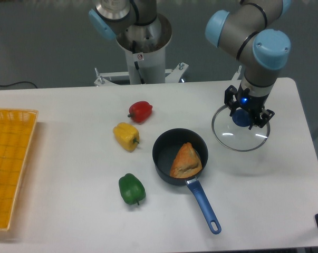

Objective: Close the pot lid

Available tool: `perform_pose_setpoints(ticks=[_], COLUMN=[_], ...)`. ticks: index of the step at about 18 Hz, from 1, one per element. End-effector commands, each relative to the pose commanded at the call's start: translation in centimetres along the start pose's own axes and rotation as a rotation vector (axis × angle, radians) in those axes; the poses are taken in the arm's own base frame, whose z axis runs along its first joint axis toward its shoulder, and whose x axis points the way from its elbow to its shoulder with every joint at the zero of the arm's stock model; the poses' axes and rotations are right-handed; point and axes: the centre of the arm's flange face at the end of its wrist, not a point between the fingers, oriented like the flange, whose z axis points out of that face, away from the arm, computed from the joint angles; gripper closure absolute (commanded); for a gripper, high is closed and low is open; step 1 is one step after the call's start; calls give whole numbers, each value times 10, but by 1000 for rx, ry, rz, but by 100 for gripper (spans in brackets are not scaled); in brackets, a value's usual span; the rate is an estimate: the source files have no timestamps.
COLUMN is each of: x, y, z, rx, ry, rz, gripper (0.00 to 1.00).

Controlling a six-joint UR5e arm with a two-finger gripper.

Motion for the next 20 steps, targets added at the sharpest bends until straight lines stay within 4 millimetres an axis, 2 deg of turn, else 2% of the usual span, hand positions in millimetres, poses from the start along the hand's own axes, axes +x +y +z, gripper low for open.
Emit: perform_pose_setpoints(ticks=[14,18,20], x=[-2,6,14], y=[-3,-16,-32], z=[-9,-15,-17], rx=[0,1,1], ry=[-1,-7,4], rz=[0,6,8], gripper=[34,34,34])
